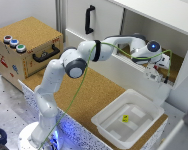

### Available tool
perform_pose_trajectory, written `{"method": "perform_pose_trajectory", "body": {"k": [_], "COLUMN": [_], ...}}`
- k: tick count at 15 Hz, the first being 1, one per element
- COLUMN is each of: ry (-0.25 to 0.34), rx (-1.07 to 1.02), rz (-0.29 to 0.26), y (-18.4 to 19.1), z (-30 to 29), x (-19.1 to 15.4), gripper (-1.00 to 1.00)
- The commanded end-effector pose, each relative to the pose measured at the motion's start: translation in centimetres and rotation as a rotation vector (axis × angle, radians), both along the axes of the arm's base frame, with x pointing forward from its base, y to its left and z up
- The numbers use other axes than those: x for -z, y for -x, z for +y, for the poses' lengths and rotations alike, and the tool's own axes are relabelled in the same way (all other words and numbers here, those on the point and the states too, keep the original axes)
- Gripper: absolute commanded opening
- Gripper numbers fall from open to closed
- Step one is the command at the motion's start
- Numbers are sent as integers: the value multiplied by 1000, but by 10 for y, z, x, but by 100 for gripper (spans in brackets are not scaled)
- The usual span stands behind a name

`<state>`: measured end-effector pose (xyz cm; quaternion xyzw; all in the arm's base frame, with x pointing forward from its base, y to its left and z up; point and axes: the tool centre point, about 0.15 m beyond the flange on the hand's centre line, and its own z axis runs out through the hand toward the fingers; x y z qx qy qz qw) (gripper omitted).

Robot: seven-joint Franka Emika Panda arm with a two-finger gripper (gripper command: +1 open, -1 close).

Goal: Store the pink object in the box

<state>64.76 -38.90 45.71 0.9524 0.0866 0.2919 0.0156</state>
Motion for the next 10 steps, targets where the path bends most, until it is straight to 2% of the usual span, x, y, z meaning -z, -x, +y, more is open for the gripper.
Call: {"method": "perform_pose_trajectory", "body": {"k": [1,3,6,10], "ry": [132,128,90,108], "rx": [72,86,93,117], "rz": [-61,-57,-12,50], "y": [81,113,143,180], "z": [11,4,-8,-21], "x": [-12,-8,9,48], "gripper": [-100,-100,-100,-100]}}
